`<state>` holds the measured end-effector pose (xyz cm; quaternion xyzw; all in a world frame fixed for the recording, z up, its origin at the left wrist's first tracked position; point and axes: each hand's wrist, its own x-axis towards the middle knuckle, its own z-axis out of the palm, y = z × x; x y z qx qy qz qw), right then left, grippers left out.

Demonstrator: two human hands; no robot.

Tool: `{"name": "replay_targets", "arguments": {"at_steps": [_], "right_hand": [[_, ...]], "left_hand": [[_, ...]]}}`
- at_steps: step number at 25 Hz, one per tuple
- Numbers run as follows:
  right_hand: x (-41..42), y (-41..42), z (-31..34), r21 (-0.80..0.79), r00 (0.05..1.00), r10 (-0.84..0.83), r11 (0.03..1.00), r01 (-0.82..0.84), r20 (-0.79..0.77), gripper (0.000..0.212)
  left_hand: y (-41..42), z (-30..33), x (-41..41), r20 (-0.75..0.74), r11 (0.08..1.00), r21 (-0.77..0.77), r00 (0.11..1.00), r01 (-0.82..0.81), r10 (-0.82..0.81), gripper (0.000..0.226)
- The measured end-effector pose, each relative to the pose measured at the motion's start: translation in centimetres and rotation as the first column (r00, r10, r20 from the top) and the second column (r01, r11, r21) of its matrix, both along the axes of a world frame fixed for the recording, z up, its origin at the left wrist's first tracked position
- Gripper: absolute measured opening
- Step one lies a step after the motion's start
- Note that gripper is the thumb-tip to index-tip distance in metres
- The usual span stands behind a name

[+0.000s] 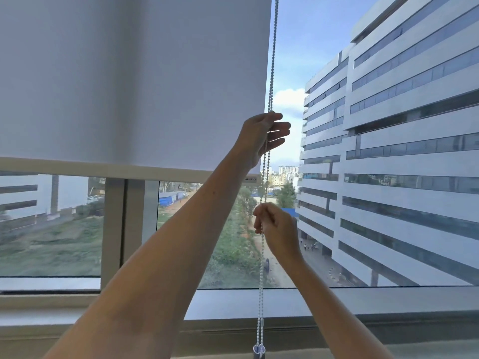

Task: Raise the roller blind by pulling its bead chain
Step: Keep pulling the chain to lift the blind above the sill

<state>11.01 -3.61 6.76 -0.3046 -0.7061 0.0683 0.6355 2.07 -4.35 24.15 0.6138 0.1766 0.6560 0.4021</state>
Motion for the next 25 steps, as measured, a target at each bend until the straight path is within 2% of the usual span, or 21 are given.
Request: {"name": "replay_targets", "arguments": {"at_steps": [6, 12, 14, 20, 25], "right_hand": [[-0.2, -0.4, -3.7, -0.043, 1.0, -0.012, 0.999, 0.013, 0.013, 0.021], [1.1, -0.6, -2.3, -0.082, 0.995, -0.034, 0.996, 0.042, 0.095, 0.013], [1.9, -1.0, -0.3, -0.05, 0.99, -0.066, 0.996, 0.073, 0.127, 0.013], [2.6, -2.0, 12.9, 0.04, 0.99, -0.011, 0.999, 0.017, -0.142, 0.012], [1.5, -2.4, 20.1, -0.012, 0.993, -0.075, 0.997, 0.074, -0.092, 0.021]], "left_hand": [[-0.2, -1.6, 0.1, 0.01, 0.998, 0.007, 0.998, -0.066, 0.066, 0.027], [-0.6, -2.1, -0.5, -0.09, 0.987, 0.112, 0.987, -0.119, 0.13, 0.035], [-0.8, -2.2, -1.1, -0.108, 0.982, 0.131, 0.983, -0.137, 0.151, 0.036], [-1.0, -4.1, -0.6, -0.119, 0.979, 0.143, 0.979, -0.148, 0.166, 0.037], [-0.5, -10.6, 0.2, -0.171, 0.992, 0.058, 0.978, -0.112, 0.121, 0.034]]}}
